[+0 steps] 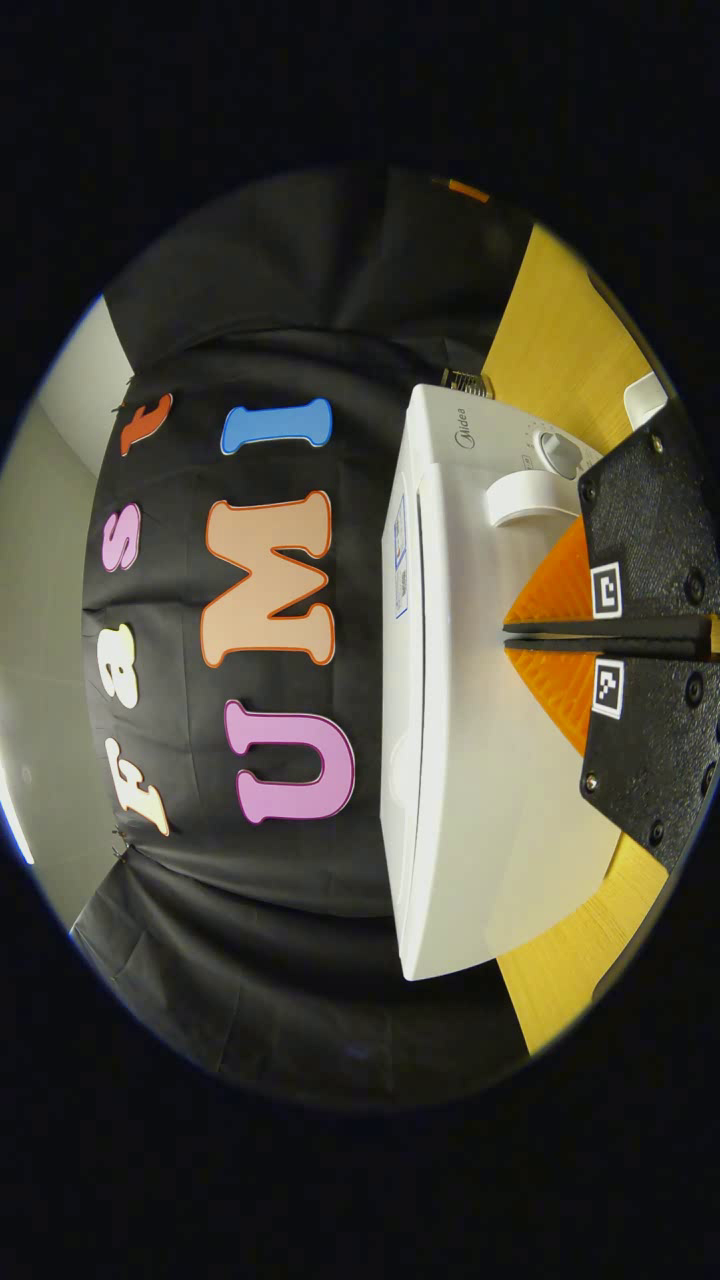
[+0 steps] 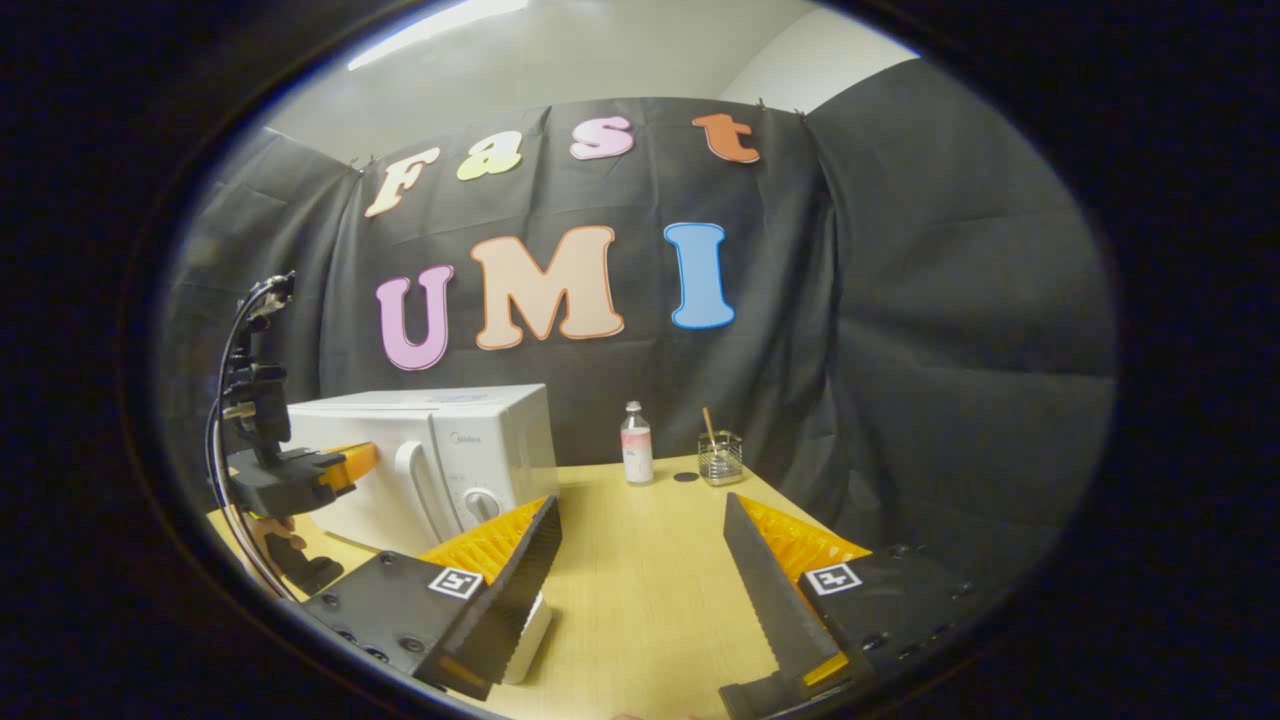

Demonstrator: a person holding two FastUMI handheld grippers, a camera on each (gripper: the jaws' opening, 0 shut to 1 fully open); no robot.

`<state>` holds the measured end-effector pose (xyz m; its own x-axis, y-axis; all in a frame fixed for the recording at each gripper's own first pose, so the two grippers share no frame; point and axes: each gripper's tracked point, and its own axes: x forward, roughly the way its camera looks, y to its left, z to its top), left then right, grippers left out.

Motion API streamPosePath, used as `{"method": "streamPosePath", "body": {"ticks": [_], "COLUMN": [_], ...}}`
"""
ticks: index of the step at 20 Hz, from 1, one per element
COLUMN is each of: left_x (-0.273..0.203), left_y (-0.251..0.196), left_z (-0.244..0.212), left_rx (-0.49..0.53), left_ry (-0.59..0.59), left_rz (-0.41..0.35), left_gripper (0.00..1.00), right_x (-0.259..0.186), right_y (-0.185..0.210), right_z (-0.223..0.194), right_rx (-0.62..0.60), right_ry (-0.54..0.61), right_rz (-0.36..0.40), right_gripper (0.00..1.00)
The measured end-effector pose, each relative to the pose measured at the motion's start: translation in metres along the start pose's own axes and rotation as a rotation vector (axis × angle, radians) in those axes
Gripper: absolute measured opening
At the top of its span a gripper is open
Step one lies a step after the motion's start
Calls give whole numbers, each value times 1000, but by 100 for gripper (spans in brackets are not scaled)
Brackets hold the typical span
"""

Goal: Open the microwave oven with the left hand, put the food in, and close the microwave oven.

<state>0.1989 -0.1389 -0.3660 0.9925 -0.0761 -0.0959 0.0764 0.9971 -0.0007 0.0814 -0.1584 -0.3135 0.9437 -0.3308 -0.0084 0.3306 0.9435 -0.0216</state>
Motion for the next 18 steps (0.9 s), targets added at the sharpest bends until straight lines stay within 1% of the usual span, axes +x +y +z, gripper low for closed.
{"method": "streamPosePath", "body": {"ticks": [1, 2, 3, 5, 8, 11, 13, 15, 16, 17, 18], "left_x": [6, 7, 4, 6, -2, -22, -39, -57, -66, -75, -85], "left_y": [1, 3, 2, 4, 26, 36, 45, 49, 51, 52, 55], "left_z": [3, -5, 1, 4, -8, -8, -4, 7, 13, 18, 24], "left_rx": [3, -6, -5, -4, 11, -19, -3, 4, 7, 14, 22], "left_ry": [-17, 21, -18, -15, 36, 47, 52, 35, 28, 23, 21], "left_rz": [3, 9, 5, 11, 95, 116, 137, 139, 141, 143, 152], "left_gripper": [1, 1, 2, 1, 1, 3, 5, 16, 31, 37, 53], "right_x": [-2, -3, -5, -8, -11, -18, -23, -28, -30, -34, -36], "right_y": [3, 6, 10, 16, 24, 32, 36, 39, 41, 42, 44], "right_z": [2, 3, 5, 6, 7, 12, 16, 19, 22, 25, 27], "right_rx": [-1, -1, 0, 0, 1, 15, 14, 4, -1, -5, -7], "right_ry": [-5, -8, -11, -13, -12, -18, -28, -38, -43, -50, -59], "right_rz": [7, 15, 25, 41, 70, 94, 108, 113, 116, 117, 119], "right_gripper": [100, 100, 100, 100, 100, 100, 100, 100, 100, 100, 100]}}
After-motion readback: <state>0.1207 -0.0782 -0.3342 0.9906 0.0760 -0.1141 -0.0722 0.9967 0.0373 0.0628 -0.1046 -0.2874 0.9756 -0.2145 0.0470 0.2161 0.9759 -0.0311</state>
